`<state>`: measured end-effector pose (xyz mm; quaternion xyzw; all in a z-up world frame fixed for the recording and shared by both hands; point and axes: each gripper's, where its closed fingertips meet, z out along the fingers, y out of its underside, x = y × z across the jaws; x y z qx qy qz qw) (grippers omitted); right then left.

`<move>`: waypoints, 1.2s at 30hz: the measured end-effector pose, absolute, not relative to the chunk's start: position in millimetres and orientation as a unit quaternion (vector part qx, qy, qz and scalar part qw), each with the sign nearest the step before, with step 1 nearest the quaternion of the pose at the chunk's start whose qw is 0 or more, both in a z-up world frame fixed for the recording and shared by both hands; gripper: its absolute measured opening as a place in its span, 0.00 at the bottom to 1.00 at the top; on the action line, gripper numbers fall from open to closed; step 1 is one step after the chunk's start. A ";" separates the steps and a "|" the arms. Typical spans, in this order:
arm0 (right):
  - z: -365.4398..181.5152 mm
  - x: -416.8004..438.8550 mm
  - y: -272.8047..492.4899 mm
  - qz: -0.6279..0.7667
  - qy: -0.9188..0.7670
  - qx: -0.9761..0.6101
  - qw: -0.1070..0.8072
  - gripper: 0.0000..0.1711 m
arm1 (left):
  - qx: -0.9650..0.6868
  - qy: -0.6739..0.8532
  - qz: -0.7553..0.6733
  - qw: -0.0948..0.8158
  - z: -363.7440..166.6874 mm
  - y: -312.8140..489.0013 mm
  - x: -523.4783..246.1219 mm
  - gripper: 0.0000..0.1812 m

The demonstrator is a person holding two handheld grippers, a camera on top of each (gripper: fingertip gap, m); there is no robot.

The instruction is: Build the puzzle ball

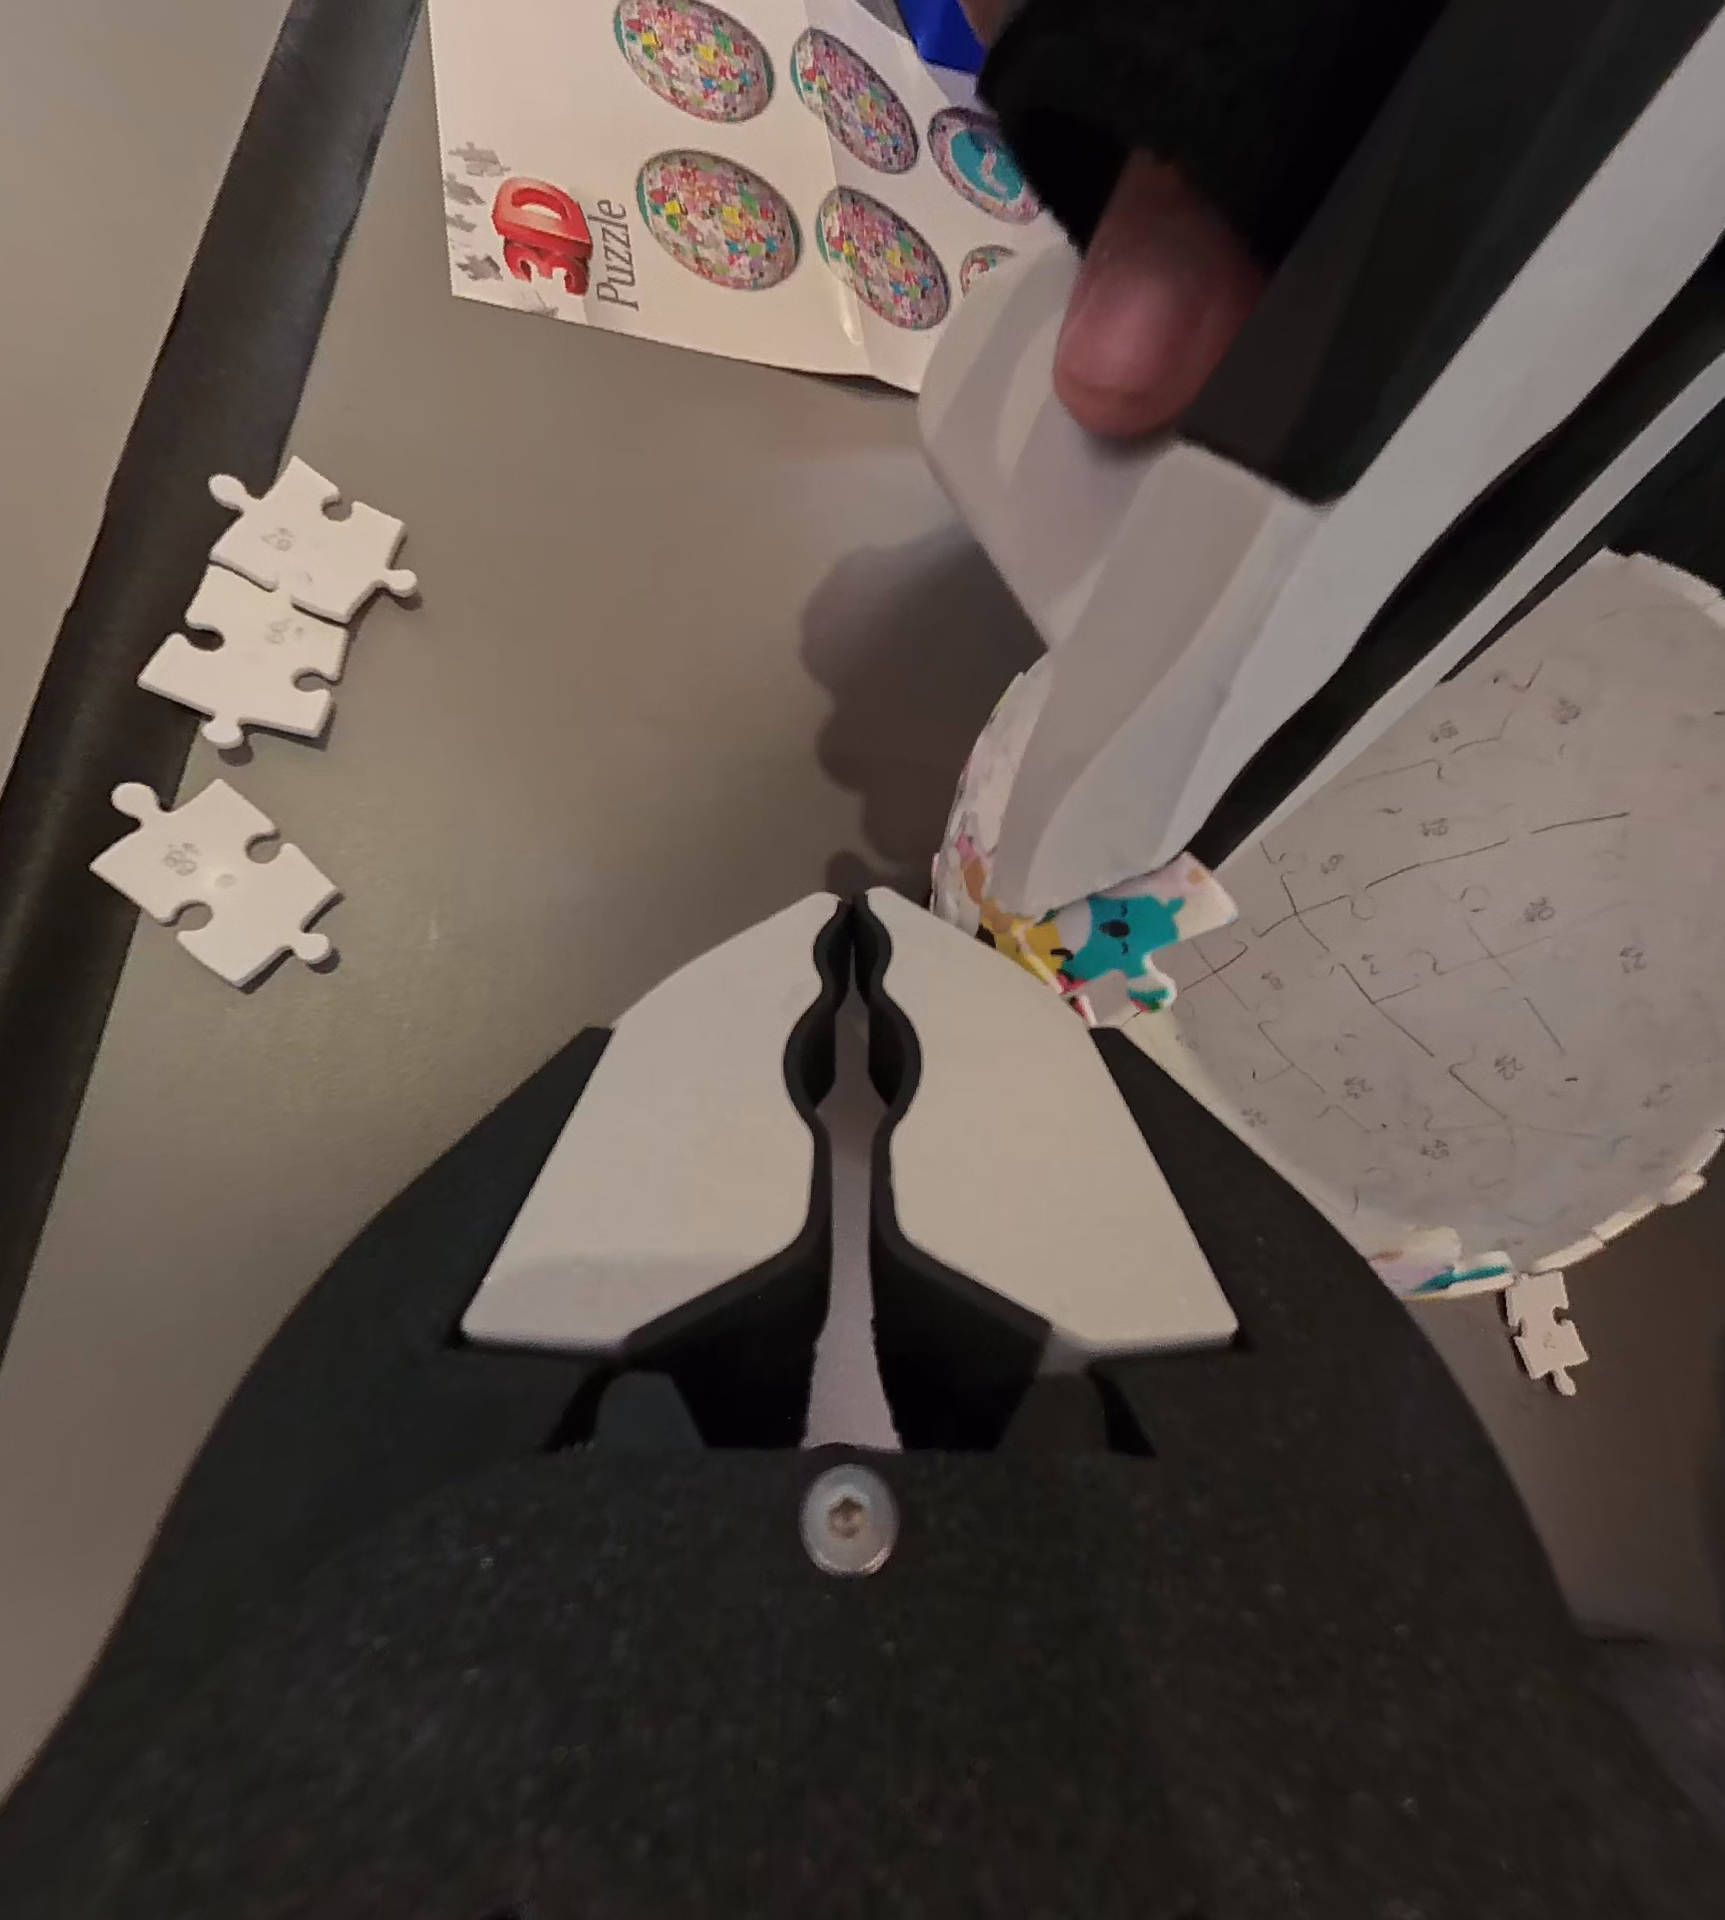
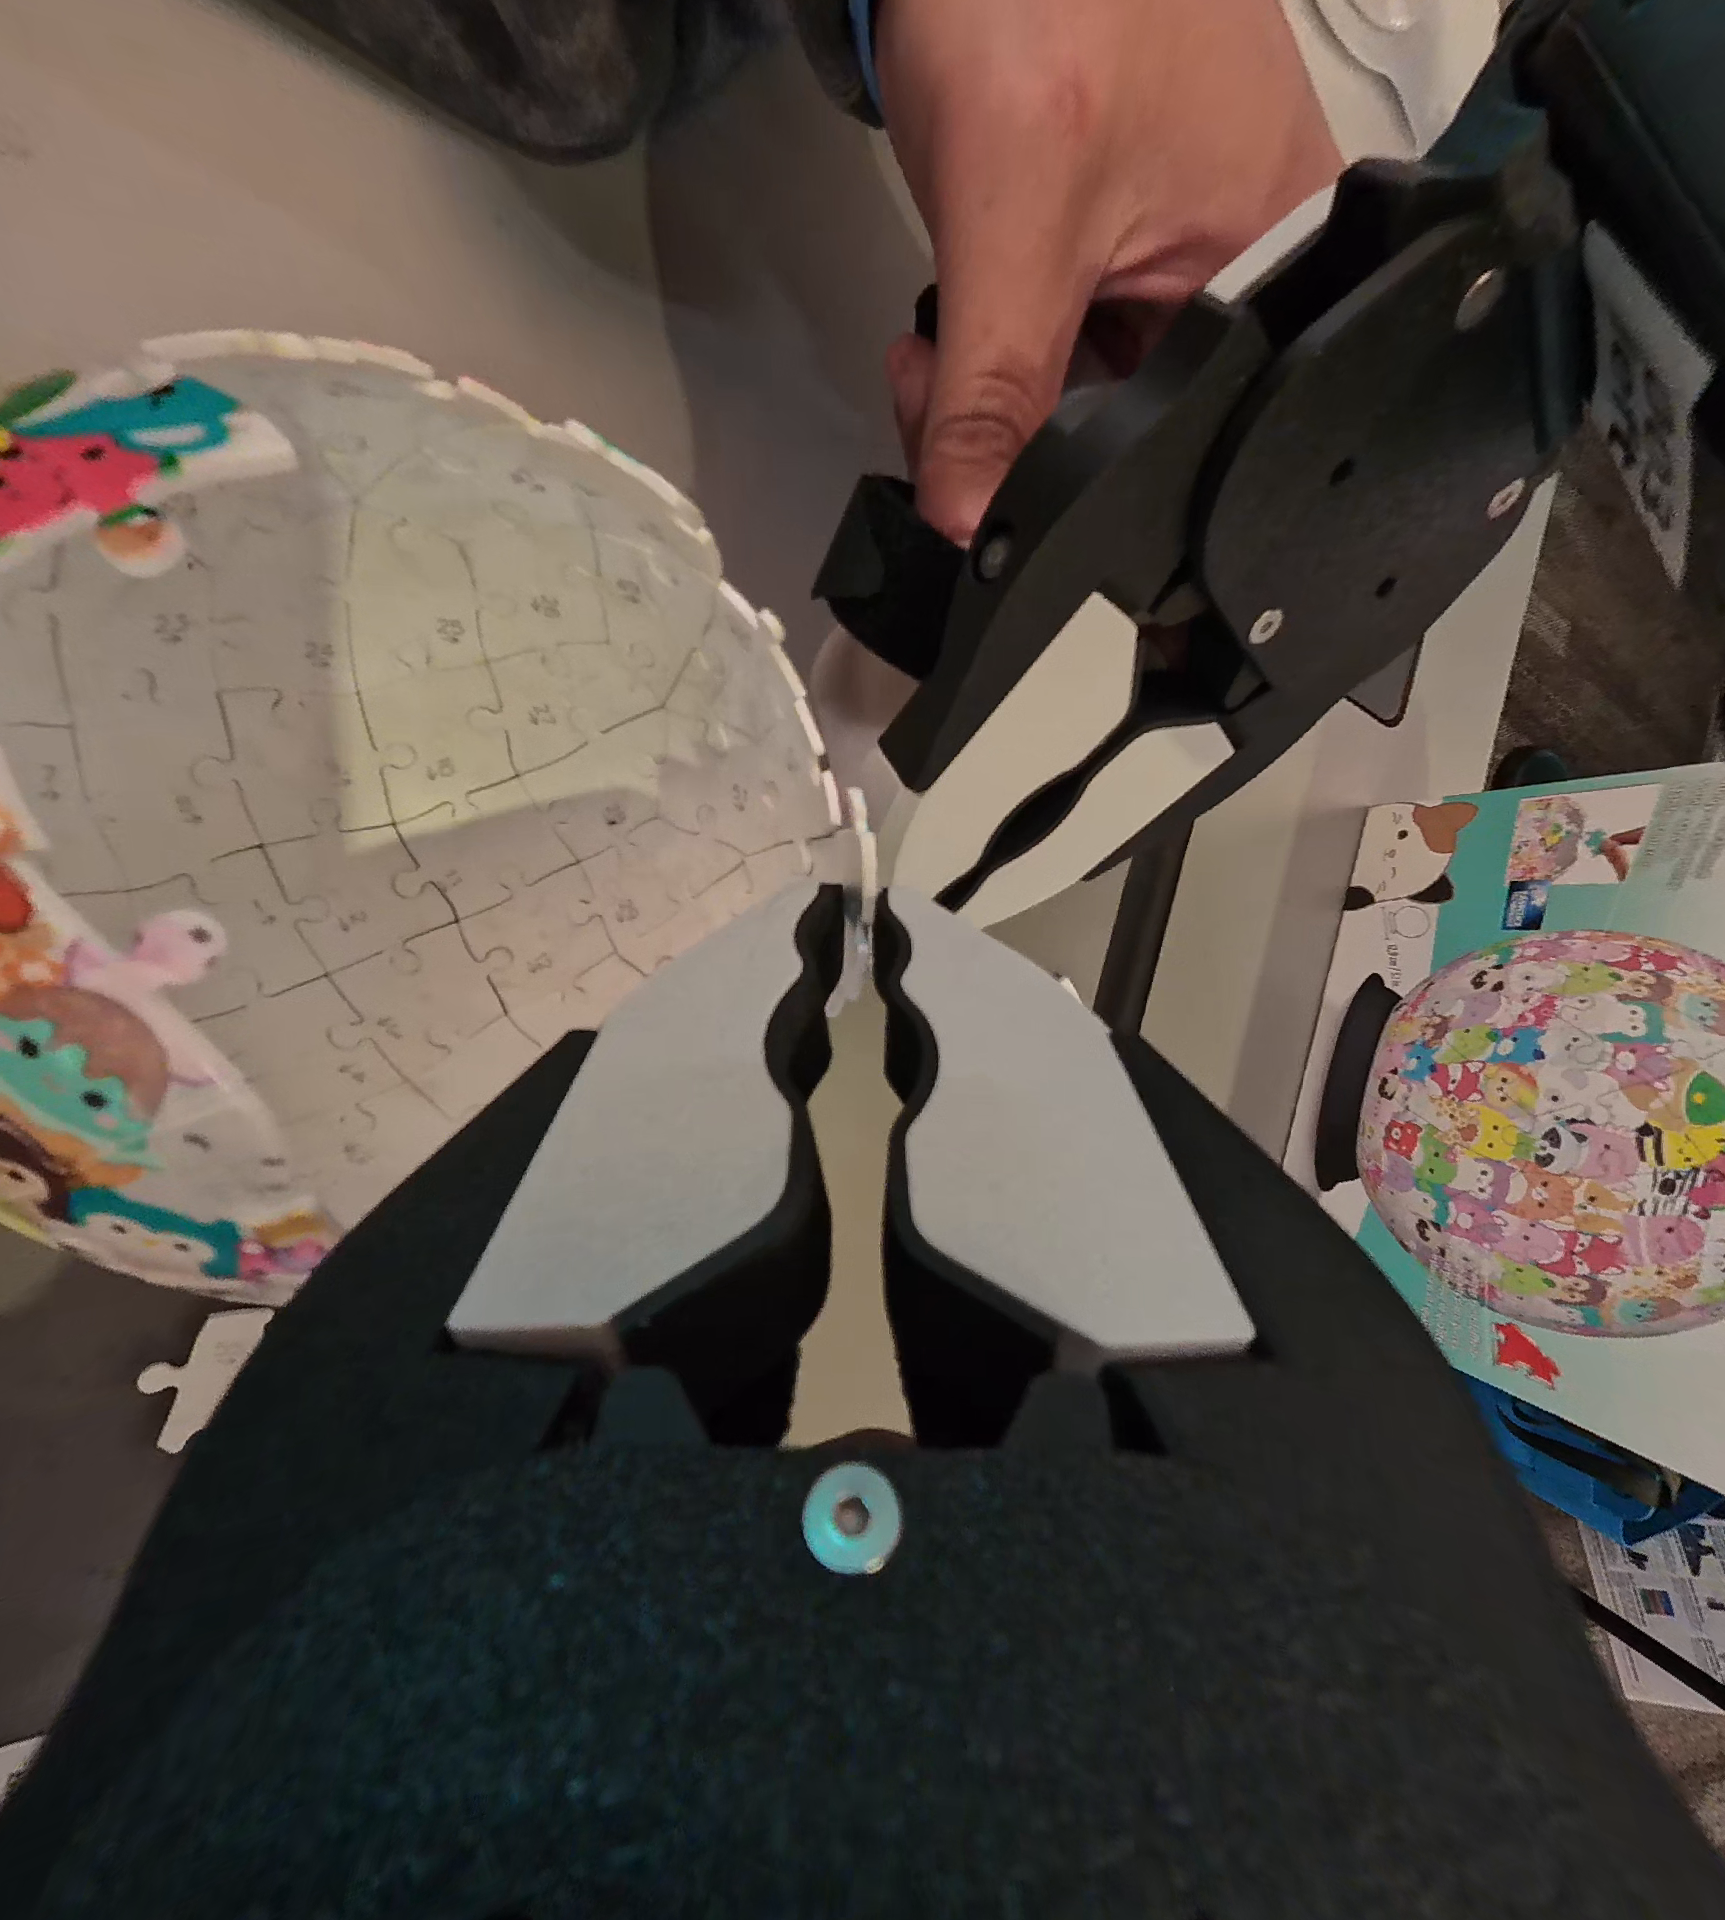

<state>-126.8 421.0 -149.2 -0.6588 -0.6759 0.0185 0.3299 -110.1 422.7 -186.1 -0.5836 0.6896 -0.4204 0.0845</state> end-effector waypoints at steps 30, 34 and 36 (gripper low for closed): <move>-152.9 -125.8 421.9 0.037 -0.661 -0.680 0.315 0.02 | -0.583 0.691 -0.420 0.083 -187.9 421.8 -109.4 0.00; -152.9 -126.0 421.1 0.045 -0.657 -0.686 0.309 0.01 | -0.583 0.692 -0.418 0.084 -188.9 421.4 -109.2 0.00; -152.8 -126.1 420.8 0.049 -0.655 -0.689 0.307 0.01 | -0.583 0.694 -0.415 0.084 -189.5 421.3 -109.0 0.00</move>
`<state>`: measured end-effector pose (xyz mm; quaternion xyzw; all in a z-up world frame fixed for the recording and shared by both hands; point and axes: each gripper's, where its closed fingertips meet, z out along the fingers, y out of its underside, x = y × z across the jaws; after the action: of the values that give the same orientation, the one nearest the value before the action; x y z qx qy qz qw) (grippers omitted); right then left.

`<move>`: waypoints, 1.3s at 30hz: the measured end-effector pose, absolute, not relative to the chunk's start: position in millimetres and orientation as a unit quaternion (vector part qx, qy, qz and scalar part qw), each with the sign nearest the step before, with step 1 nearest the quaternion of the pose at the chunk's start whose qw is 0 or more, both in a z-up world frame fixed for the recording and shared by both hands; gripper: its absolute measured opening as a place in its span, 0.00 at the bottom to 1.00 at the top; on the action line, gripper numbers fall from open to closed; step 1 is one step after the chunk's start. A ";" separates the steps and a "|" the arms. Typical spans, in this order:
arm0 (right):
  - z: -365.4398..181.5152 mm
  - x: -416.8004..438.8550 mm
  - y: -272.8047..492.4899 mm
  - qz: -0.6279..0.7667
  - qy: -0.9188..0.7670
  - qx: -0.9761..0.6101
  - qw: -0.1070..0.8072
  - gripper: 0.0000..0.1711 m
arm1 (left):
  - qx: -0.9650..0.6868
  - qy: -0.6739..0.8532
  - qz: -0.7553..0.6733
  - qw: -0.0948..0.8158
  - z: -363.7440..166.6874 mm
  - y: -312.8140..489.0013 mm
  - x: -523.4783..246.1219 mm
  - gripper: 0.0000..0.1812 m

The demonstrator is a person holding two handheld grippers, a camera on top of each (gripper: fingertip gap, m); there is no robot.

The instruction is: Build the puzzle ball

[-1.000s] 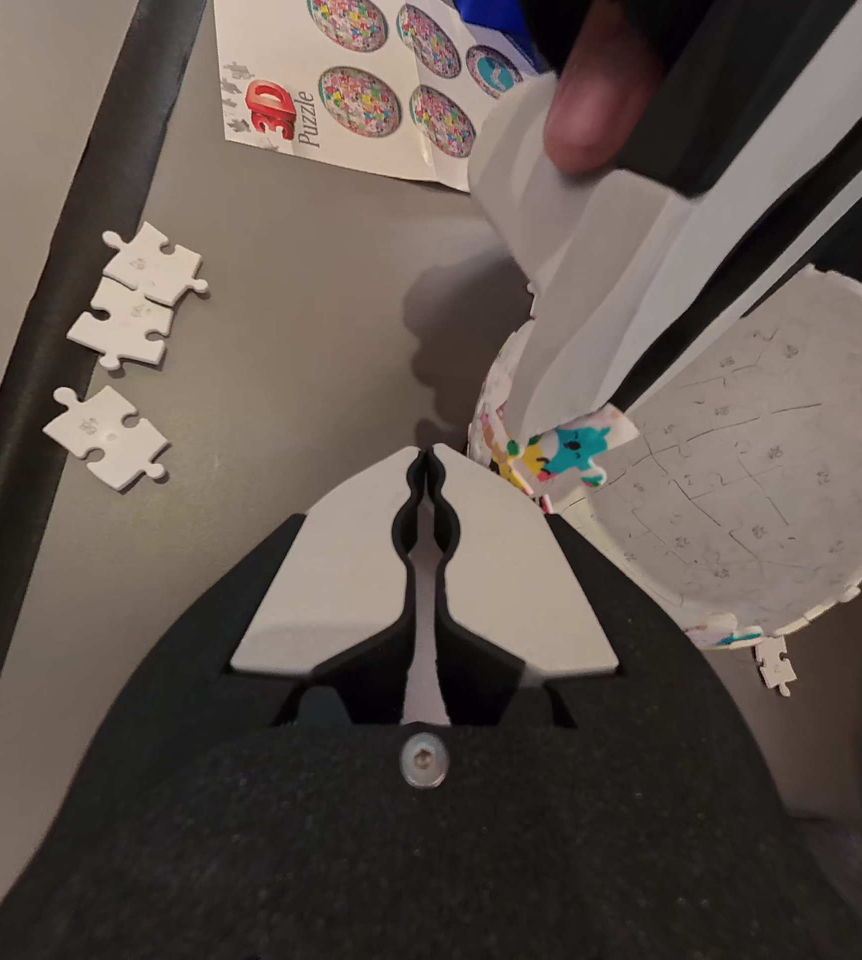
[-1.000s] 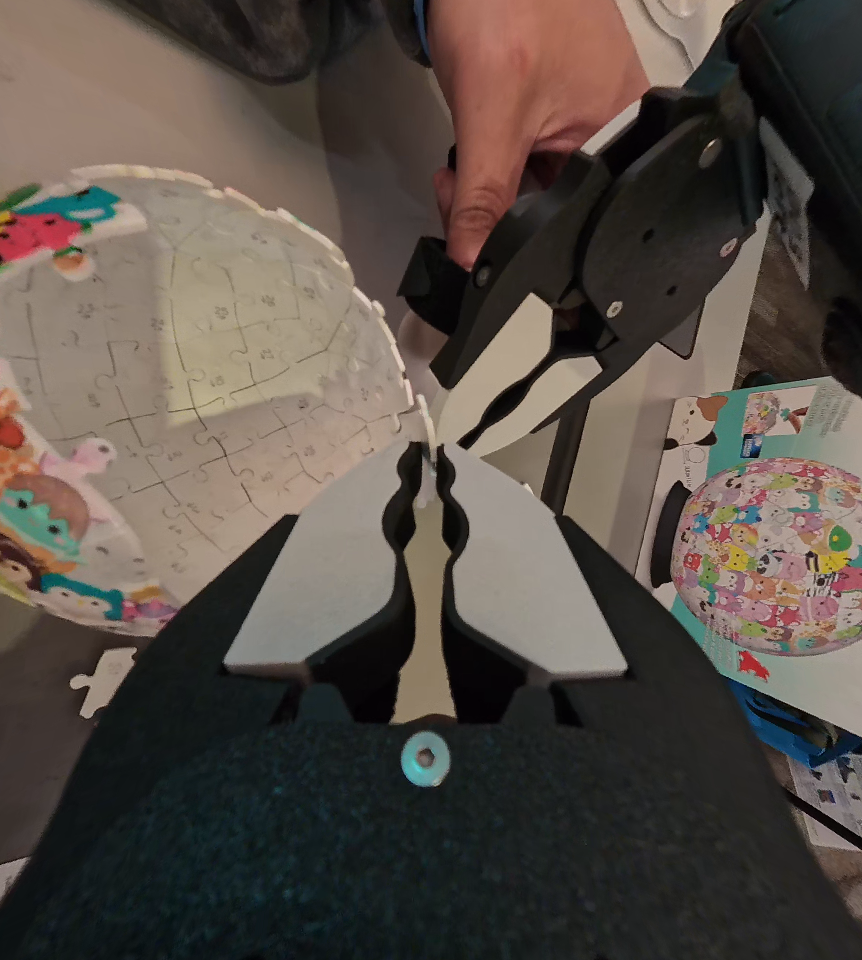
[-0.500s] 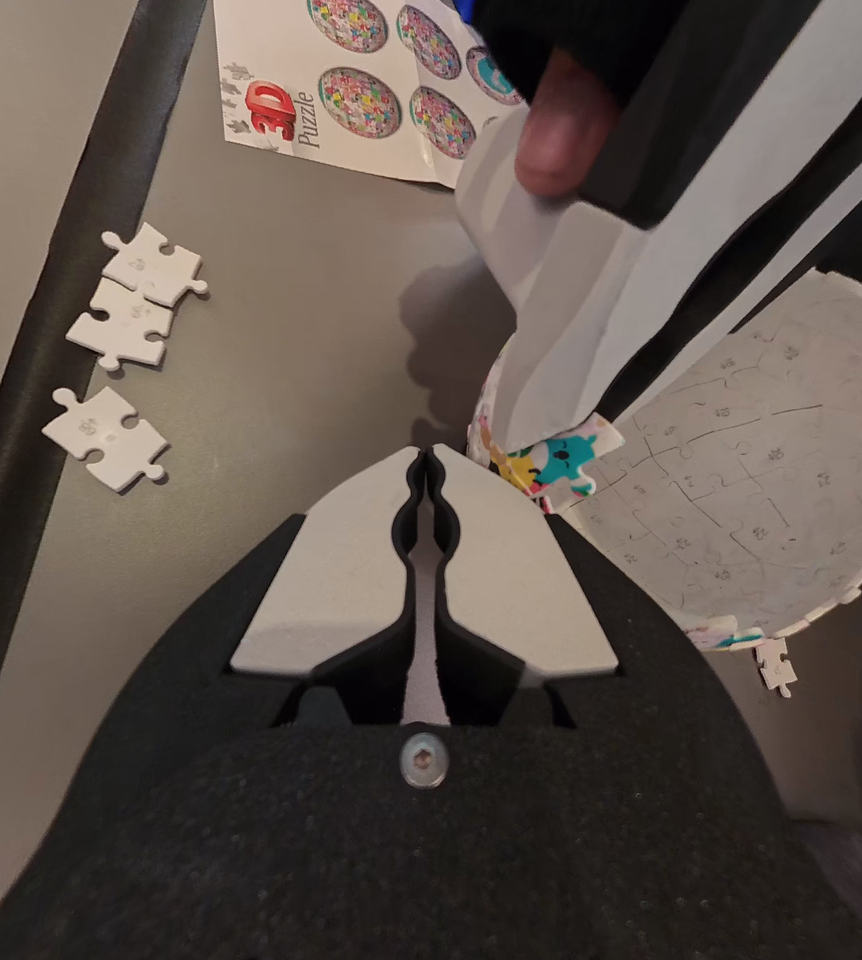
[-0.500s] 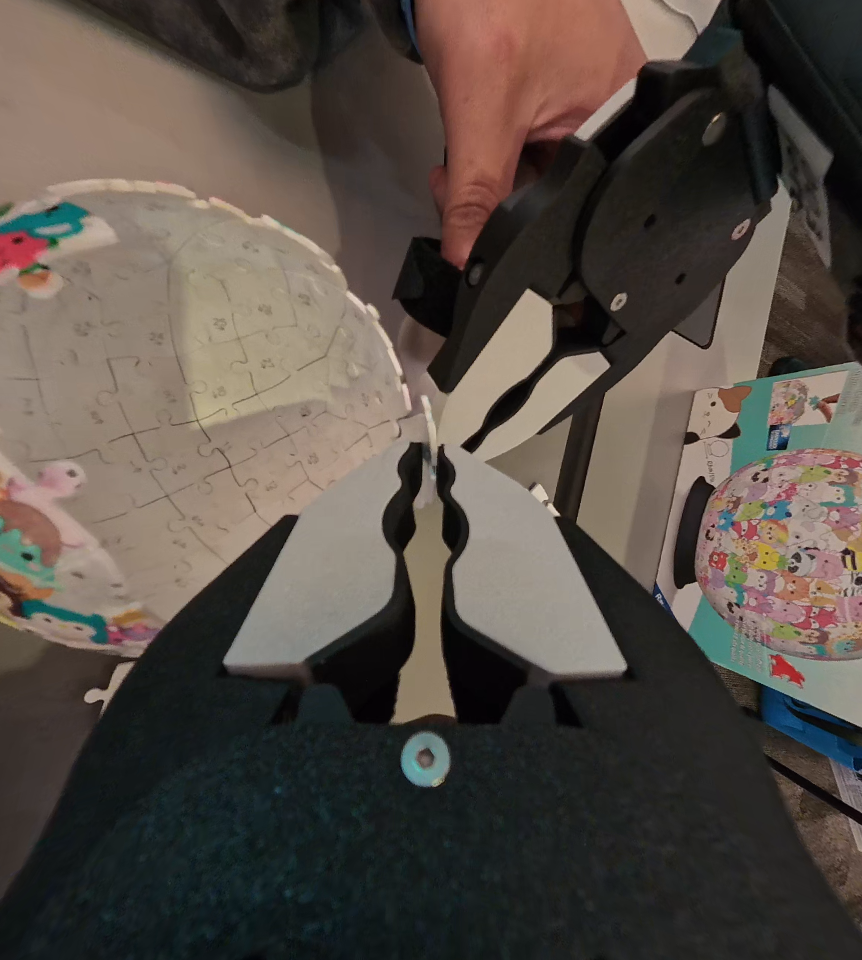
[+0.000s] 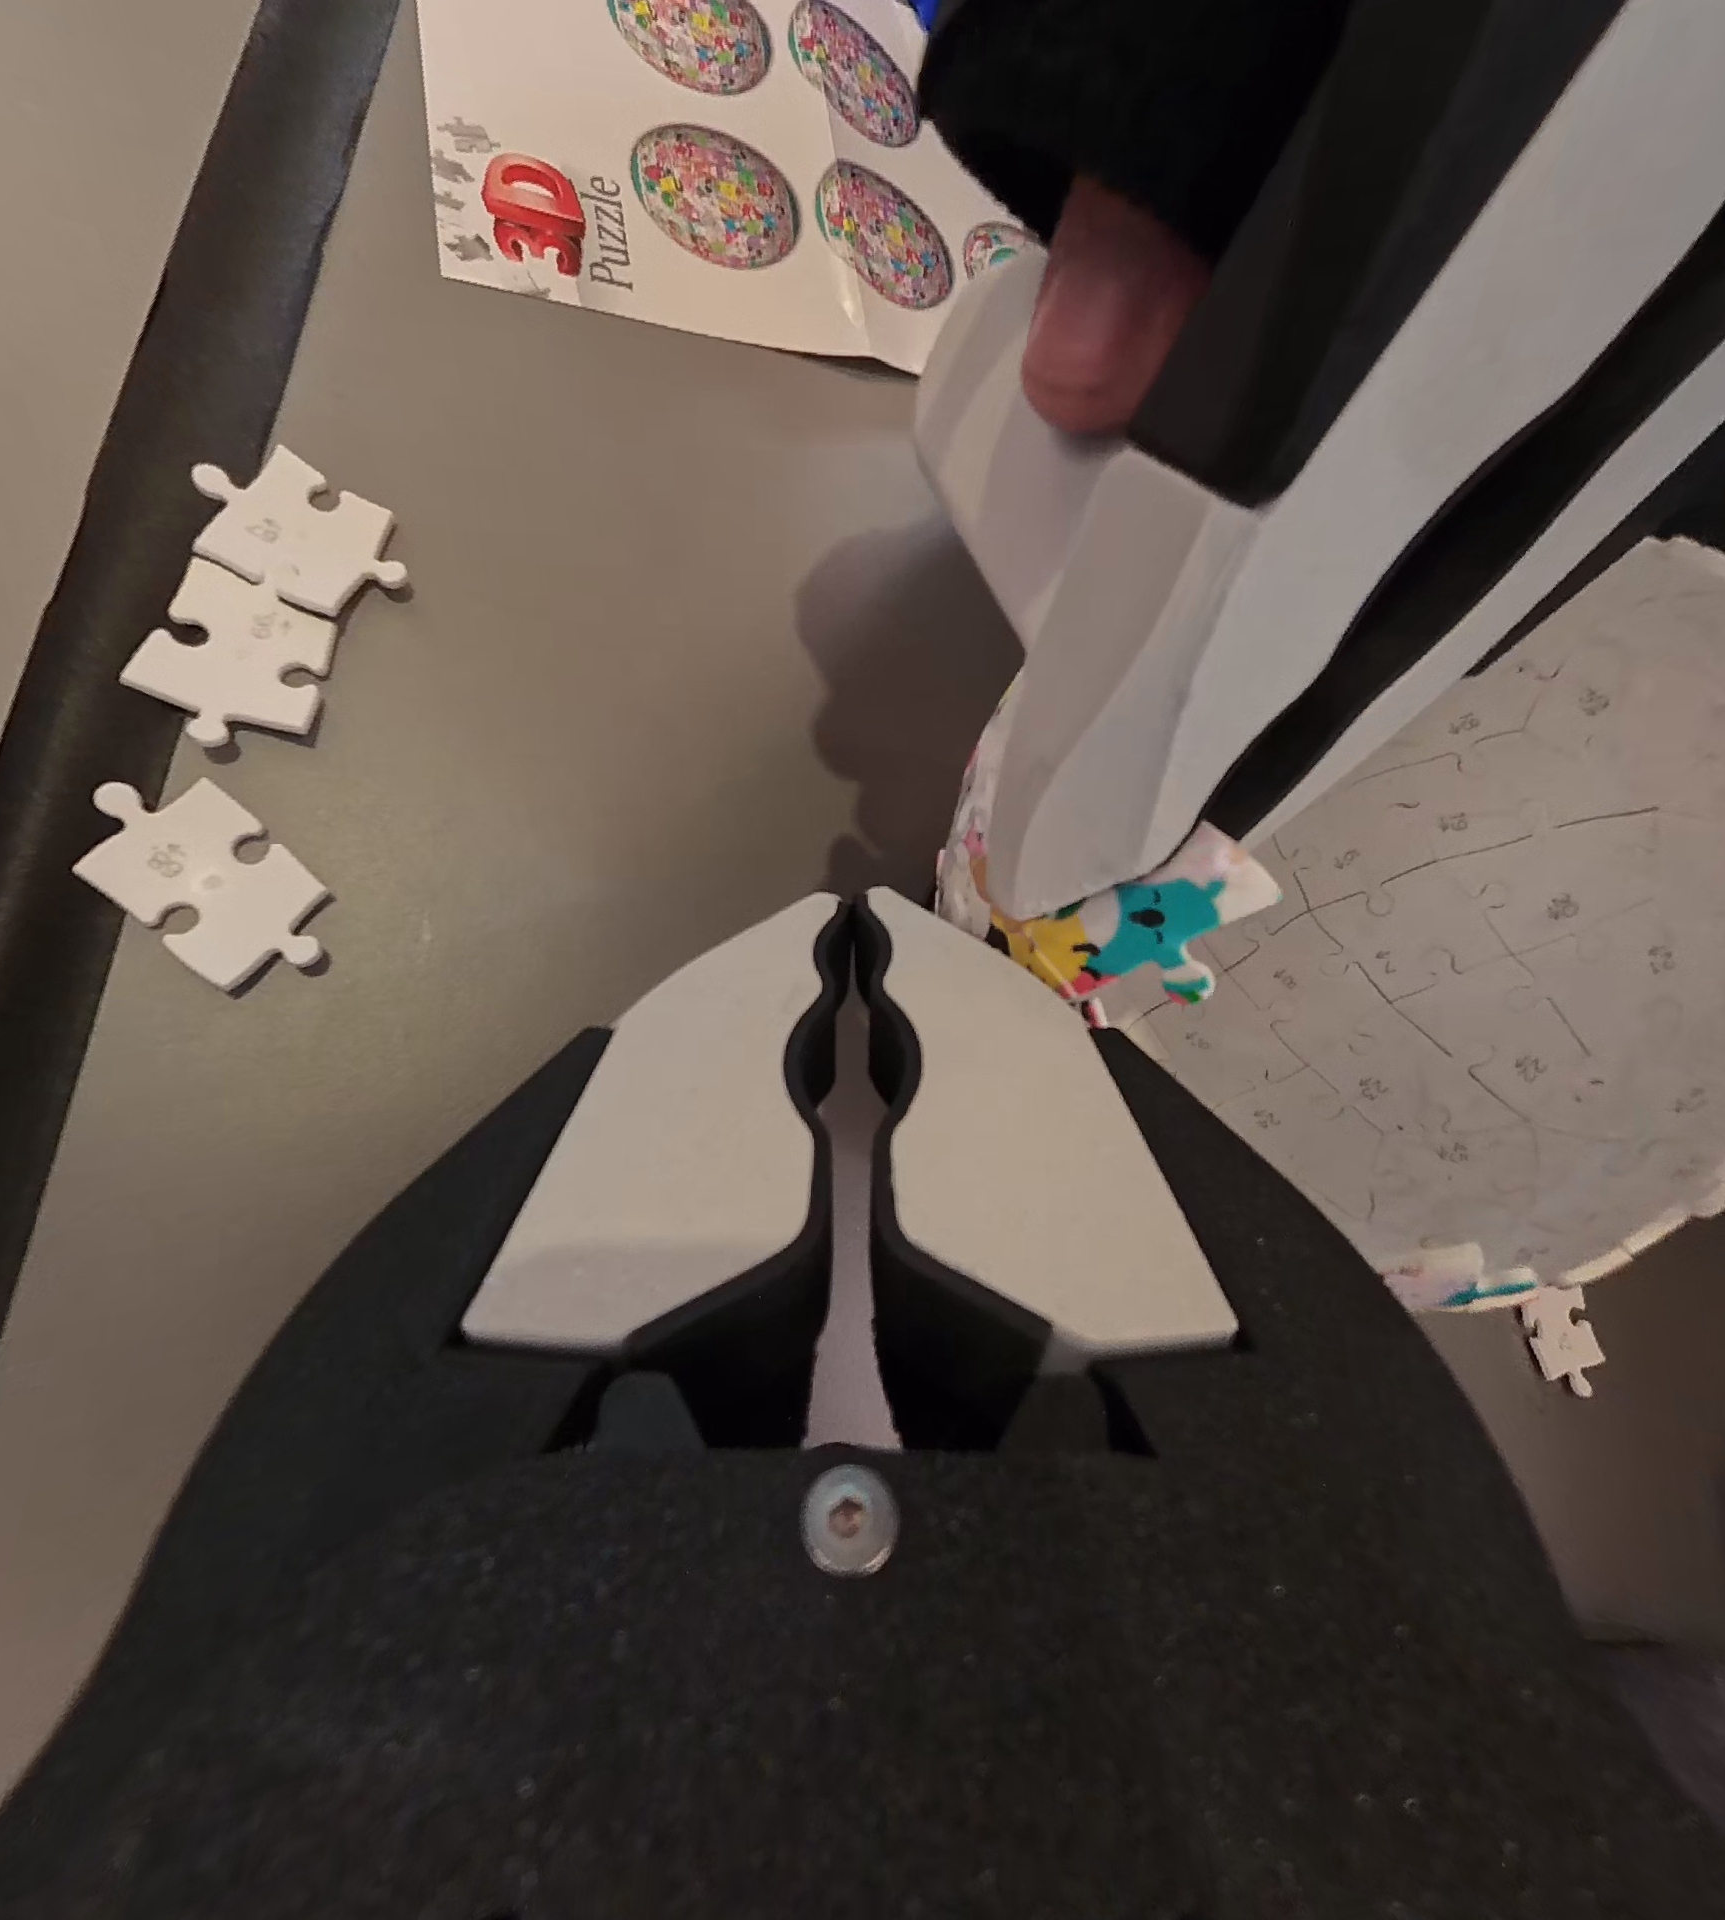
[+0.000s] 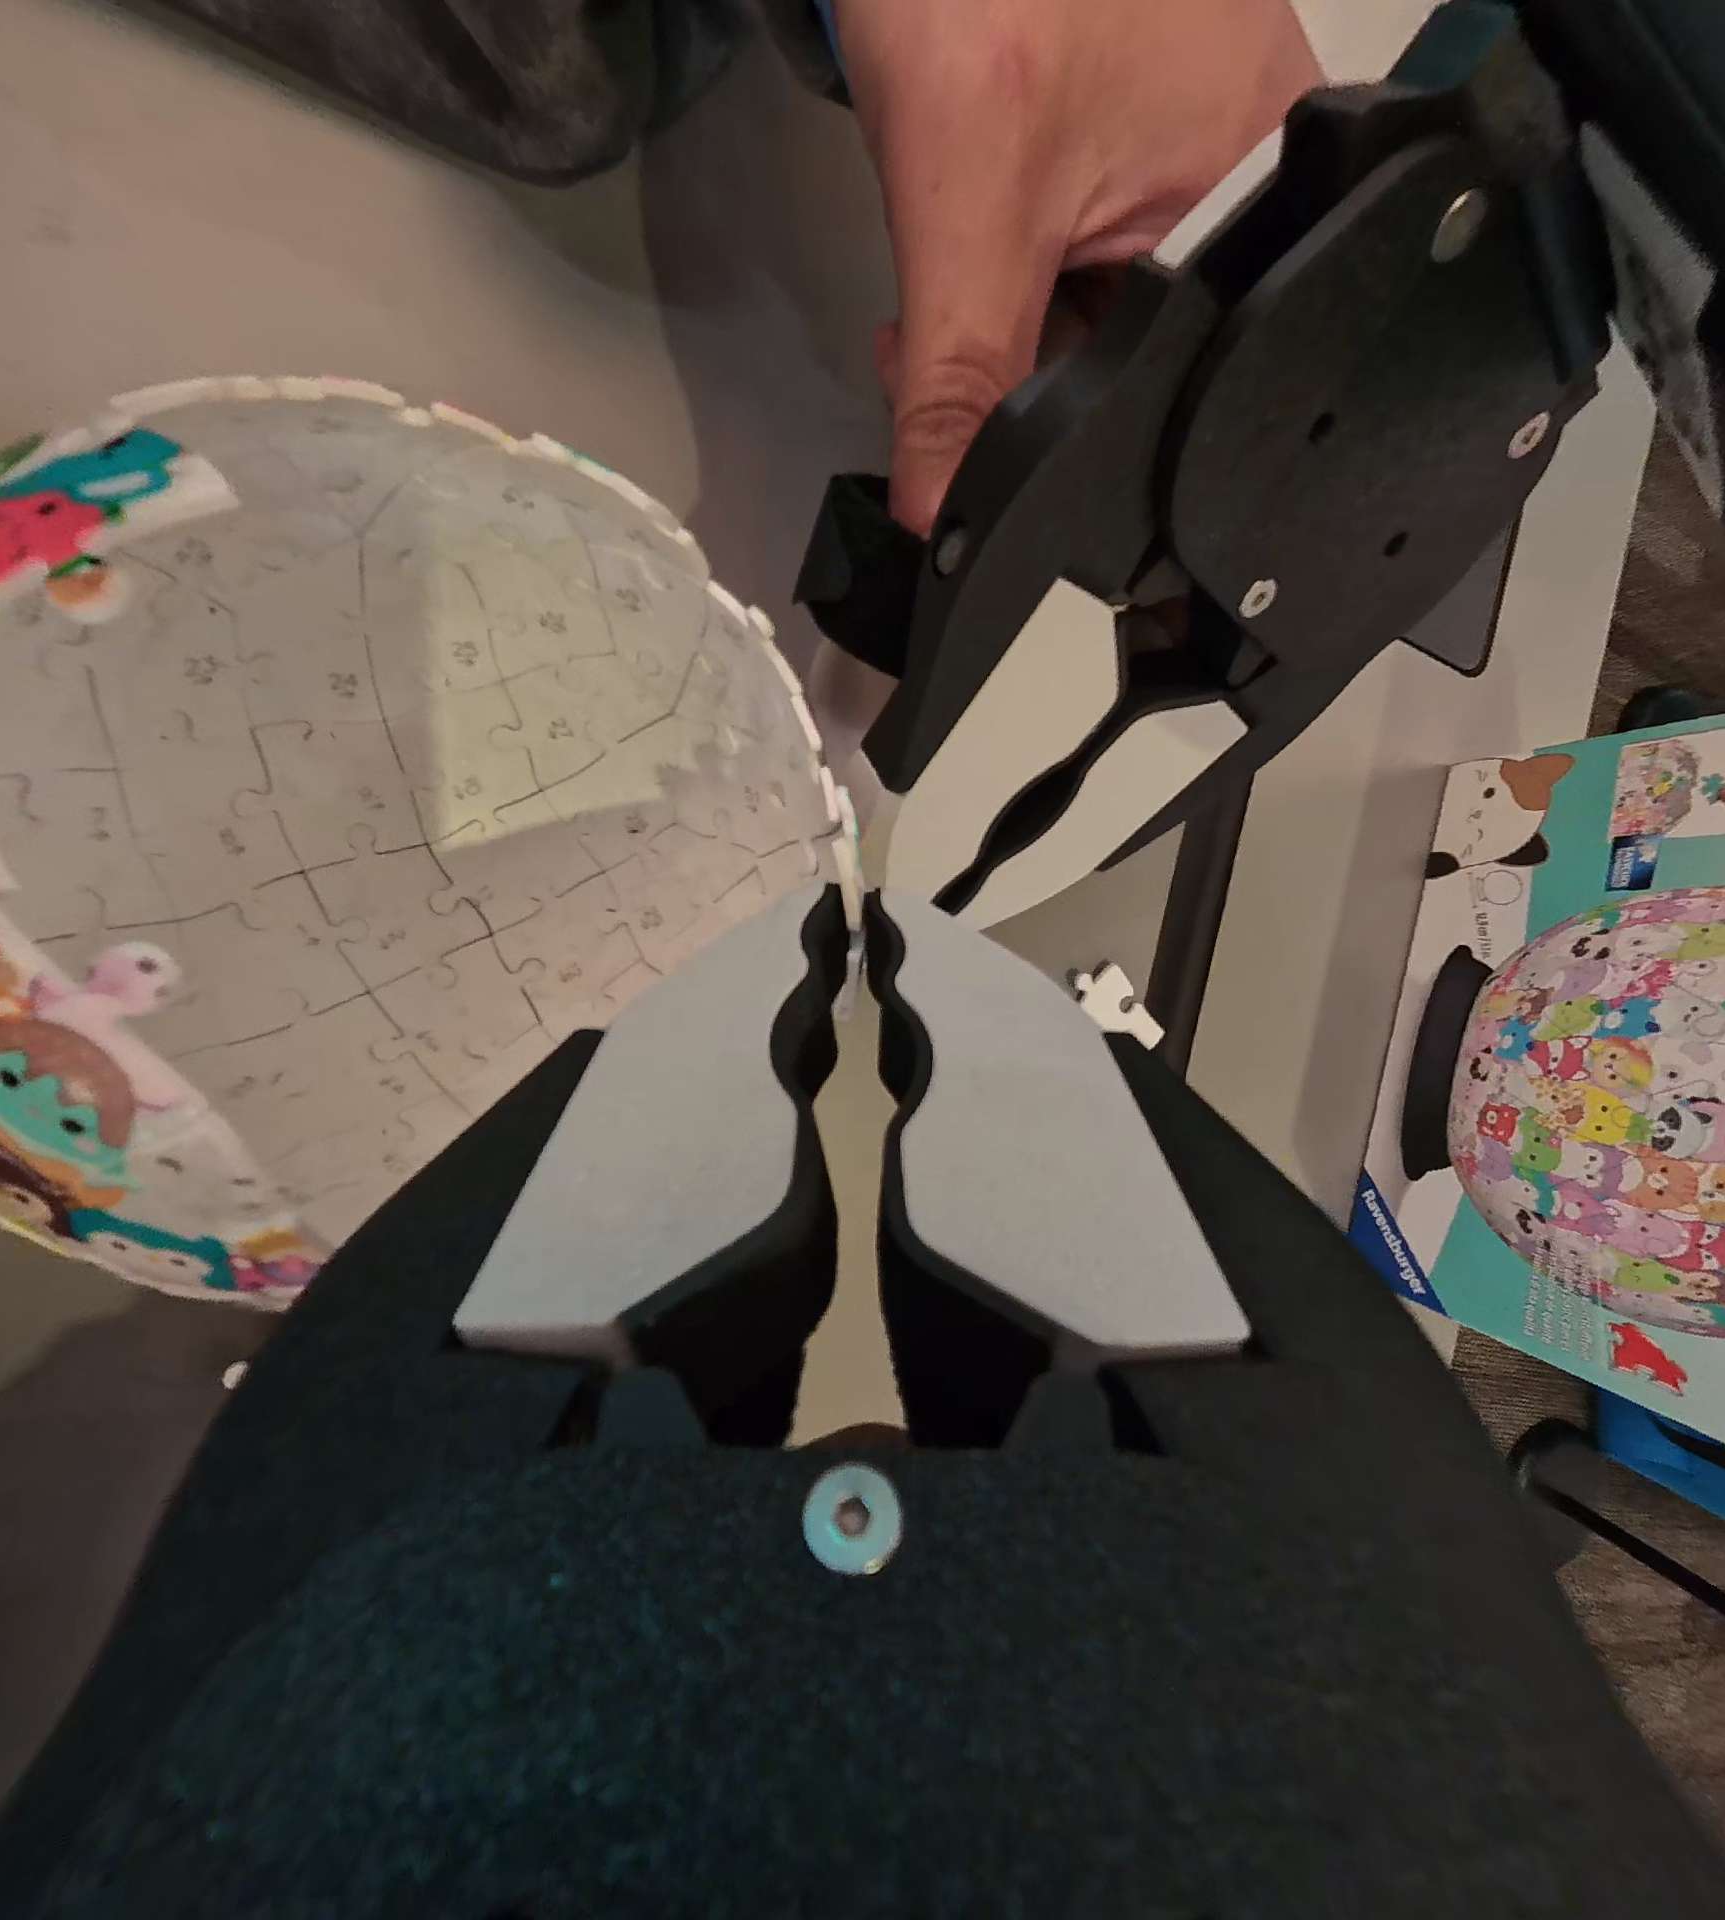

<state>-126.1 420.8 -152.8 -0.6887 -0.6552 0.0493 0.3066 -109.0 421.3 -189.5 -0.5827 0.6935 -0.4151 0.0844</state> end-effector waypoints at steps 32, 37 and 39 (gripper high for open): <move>-150.6 -118.8 419.8 0.067 -0.648 -0.691 0.313 0.09 | -0.590 0.669 -0.428 0.141 -188.1 443.0 -105.4 0.00; -154.9 -122.4 421.2 0.074 -0.649 -0.689 0.314 0.07 | -0.584 0.641 -0.453 0.208 -187.4 458.7 -101.8 0.00; -153.5 -123.4 420.9 0.079 -0.649 -0.687 0.319 0.05 | -0.579 0.640 -0.464 0.198 -186.9 455.4 -104.6 0.00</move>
<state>-123.4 420.9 -153.5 -0.6865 -0.6489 0.0787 0.3185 -104.6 455.4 -186.9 -0.5795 0.6399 -0.4644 0.1975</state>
